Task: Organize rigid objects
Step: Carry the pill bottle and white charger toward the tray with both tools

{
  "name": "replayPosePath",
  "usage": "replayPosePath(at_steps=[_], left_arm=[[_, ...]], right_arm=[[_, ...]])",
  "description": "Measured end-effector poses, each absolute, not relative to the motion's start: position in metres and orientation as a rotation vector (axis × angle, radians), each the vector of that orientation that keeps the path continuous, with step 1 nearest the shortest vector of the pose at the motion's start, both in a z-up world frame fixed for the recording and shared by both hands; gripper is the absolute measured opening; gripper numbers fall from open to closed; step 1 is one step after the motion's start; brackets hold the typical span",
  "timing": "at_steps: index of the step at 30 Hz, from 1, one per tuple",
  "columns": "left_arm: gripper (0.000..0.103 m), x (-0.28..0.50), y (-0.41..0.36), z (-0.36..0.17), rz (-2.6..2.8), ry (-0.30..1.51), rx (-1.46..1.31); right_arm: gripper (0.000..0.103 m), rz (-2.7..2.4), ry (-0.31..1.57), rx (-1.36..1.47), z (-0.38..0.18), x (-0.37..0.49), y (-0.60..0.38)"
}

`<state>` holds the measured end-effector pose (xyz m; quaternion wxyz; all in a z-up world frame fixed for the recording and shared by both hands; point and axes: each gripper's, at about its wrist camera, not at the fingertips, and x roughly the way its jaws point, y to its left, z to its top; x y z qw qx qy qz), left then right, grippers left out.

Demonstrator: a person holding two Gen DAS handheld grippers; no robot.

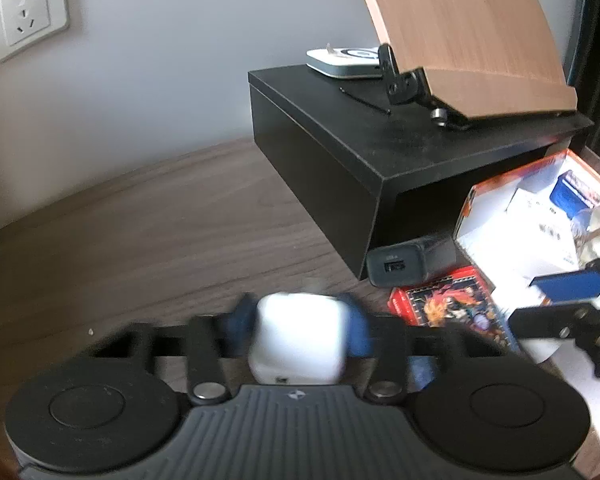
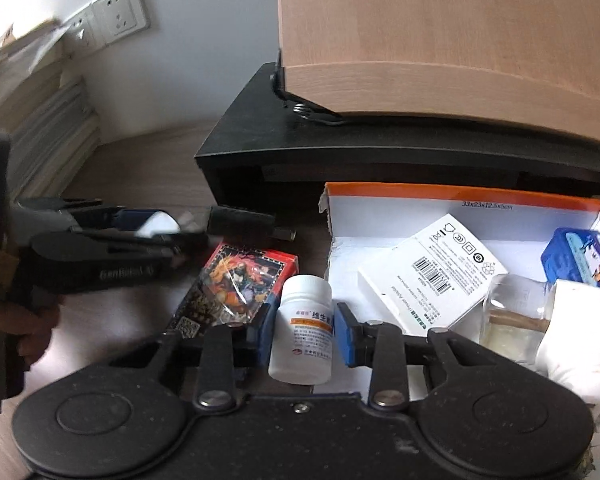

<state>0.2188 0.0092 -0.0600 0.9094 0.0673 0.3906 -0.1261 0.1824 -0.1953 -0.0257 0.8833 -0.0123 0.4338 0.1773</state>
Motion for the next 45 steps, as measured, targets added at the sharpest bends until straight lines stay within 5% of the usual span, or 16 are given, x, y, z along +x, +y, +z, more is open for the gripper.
replayPosePath(at_steps=[28, 45], left_arm=[[0.042, 0.093, 0.055, -0.014, 0.008, 0.79, -0.203], [0.042, 0.066, -0.087, 0.035, -0.191, 0.727, -0.196]], right_arm=[[0.04, 0.456, 0.813, -0.023, 0.006, 0.135, -0.173], [0.04, 0.27, 0.623, 0.022, 0.073, 0.067, -0.302]])
